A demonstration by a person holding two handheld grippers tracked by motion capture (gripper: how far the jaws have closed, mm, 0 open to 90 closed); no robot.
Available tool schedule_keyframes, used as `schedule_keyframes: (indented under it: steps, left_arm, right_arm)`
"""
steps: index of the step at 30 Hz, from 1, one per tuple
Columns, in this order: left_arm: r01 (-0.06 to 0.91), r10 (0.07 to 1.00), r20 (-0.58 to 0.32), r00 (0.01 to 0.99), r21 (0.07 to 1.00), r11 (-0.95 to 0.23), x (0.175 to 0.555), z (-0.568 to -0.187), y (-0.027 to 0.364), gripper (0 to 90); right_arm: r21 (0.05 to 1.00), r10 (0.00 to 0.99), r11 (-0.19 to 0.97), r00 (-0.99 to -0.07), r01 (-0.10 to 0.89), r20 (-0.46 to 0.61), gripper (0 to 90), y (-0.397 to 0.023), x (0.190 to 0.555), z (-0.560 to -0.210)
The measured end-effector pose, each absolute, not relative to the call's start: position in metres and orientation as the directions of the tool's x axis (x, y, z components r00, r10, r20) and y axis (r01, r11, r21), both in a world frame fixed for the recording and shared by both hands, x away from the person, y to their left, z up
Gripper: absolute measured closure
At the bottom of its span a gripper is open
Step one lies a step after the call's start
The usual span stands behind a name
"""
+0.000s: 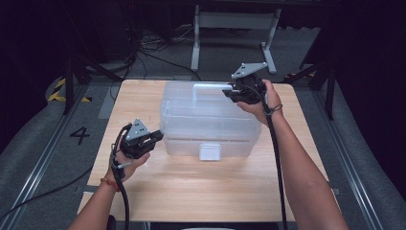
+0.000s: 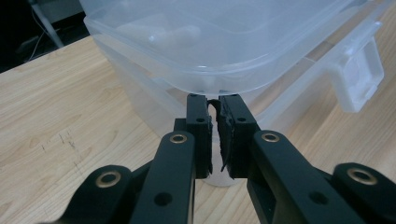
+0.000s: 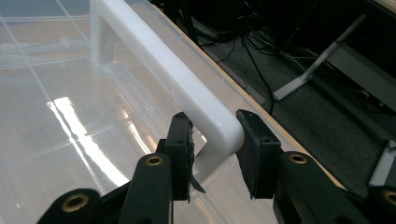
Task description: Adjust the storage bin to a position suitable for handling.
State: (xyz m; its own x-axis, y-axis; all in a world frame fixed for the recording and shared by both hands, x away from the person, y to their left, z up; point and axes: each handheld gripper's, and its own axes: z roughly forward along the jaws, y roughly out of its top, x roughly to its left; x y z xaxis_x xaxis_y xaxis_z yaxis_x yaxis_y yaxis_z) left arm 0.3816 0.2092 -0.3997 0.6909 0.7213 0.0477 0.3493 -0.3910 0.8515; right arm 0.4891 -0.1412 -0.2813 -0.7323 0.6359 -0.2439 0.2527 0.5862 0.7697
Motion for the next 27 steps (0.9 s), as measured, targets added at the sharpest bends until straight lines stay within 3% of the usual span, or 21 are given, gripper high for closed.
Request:
schedule_keyframes:
  steps: [12,27]
  left_arm:
    - [0.337,0.723,0.056,0.689,0.858,-0.387,0.383,-0.401,0.210,83.5]
    - [0.331,0.723,0.049,0.689,0.866,-0.374,0.385,-0.399,0.211,83.8]
  right_arm:
    - [0.795,0.644,0.556,-0.731,0.244,-0.226,65.9,-0.148,0.485,-0.282]
    - [0.825,0.668,0.524,-0.703,0.210,-0.245,61.4,-0.186,0.467,-0.276]
